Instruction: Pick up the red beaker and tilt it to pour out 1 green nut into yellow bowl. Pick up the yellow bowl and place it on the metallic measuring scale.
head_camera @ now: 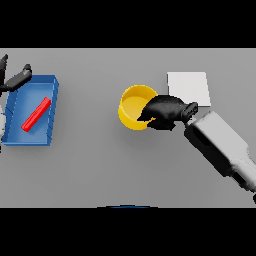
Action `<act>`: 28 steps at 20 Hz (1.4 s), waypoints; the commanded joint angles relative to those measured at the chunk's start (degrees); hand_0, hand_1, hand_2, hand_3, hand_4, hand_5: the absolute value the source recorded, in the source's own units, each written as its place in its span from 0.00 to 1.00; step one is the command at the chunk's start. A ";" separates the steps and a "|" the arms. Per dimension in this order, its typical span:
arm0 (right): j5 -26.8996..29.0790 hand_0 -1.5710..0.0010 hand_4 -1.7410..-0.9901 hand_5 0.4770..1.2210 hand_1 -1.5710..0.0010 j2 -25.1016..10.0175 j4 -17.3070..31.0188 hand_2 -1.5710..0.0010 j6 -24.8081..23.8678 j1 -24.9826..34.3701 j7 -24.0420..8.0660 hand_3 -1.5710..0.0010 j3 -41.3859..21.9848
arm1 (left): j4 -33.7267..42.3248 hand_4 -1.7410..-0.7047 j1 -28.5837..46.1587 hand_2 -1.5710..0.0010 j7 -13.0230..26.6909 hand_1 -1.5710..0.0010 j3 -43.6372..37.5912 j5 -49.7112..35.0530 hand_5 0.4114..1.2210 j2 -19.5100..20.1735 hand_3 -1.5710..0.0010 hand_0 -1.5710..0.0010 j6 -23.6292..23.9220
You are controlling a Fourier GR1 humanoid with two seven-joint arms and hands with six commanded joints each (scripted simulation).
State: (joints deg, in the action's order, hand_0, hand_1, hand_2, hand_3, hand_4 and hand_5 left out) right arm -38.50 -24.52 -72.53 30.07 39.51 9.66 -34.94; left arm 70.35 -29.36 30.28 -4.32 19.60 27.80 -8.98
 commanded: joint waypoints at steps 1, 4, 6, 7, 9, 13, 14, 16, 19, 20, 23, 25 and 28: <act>0.27 0.01 0.03 1.00 0.01 -0.27 -0.57 0.01 0.65 0.06 -1.14 0.17 0.20 | -0.64 0.91 -0.47 1.00 0.21 1.00 -0.38 -0.27 0.40 -0.02 1.00 1.00 0.06; 1.30 0.01 0.02 1.00 0.01 -0.31 -1.44 0.01 2.08 1.10 -2.65 0.14 0.55 | -0.22 0.91 -0.51 1.00 -0.55 1.00 -0.77 -0.35 0.40 0.78 1.00 1.00 -0.05; 2.20 0.00 0.02 1.00 0.01 -0.29 -2.14 0.00 2.69 1.51 -4.38 0.18 1.49 | -0.09 0.91 -0.46 1.00 -0.22 1.00 -0.79 -0.36 0.41 0.83 1.00 1.00 -0.12; 1.99 0.00 0.02 1.00 0.01 -0.68 -1.91 0.00 2.26 1.83 -5.40 0.19 1.88 | -0.01 0.91 -0.28 1.00 -0.25 1.00 -0.65 -0.40 0.41 0.56 1.00 1.00 -0.09; 1.95 0.05 0.02 1.00 0.02 -2.59 -1.70 0.00 1.82 2.46 -5.80 0.17 2.93 | -0.62 0.92 -0.69 1.00 -0.49 1.00 -0.58 -0.17 0.42 0.90 1.00 1.00 -0.31; 0.95 0.02 0.02 1.00 0.01 -4.81 2.19 0.00 -0.78 4.28 -6.11 0.11 4.33 | -1.73 0.91 -1.49 1.00 -0.17 1.00 -1.44 -1.03 0.42 1.10 1.00 1.00 -0.76; 0.95 0.02 0.02 1.00 0.01 -5.38 3.36 0.00 -1.44 4.79 -5.78 0.10 4.89 | -1.25 0.90 -1.43 1.00 0.11 1.00 -1.38 -1.11 0.42 0.76 1.00 1.00 -0.54; 0.46 0.01 0.02 1.00 0.00 -6.27 6.03 0.00 -2.12 6.07 -5.83 0.12 5.26 | -1.96 0.91 -1.41 1.00 -0.23 1.00 -1.19 -0.33 0.42 1.15 1.00 1.00 -0.25; 0.16 0.01 0.02 1.00 0.00 -7.13 9.65 0.00 -3.63 6.89 -4.39 0.18 5.40 | -0.66 0.91 -0.67 1.00 -0.26 1.00 -1.51 -1.11 0.42 1.28 1.00 1.00 -0.75; 0.44 0.00 0.02 1.00 0.00 -6.69 10.07 0.00 -3.83 7.26 -4.09 0.19 5.31 | -0.18 0.91 -0.97 1.00 0.75 1.00 -1.47 -1.18 0.42 1.33 1.00 1.00 -0.99; -0.41 0.01 0.02 1.00 0.05 -7.48 15.65 0.01 -6.18 7.55 -5.04 0.10 6.26 | 0.47 0.89 -0.10 1.00 1.20 1.00 -2.20 -1.82 0.43 1.29 1.00 1.00 -0.69; -0.67 0.03 0.02 1.00 0.09 -6.70 20.12 0.04 -7.86 8.31 -5.53 0.06 6.69 | 1.35 0.89 0.20 1.00 1.85 1.00 -1.99 -1.64 0.44 1.18 1.00 1.00 -0.56; -0.76 0.04 0.02 1.00 0.12 -6.89 24.02 0.07 -9.70 8.55 -3.70 0.03 7.01 | 2.54 0.88 0.50 1.00 2.87 1.00 -1.78 -1.55 0.44 1.03 1.00 1.00 -0.48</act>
State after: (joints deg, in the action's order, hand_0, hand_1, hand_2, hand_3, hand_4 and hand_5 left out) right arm -39.25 -31.42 -48.49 20.38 48.04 5.80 -27.94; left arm 72.89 -28.85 33.15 -6.10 18.05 28.84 -9.45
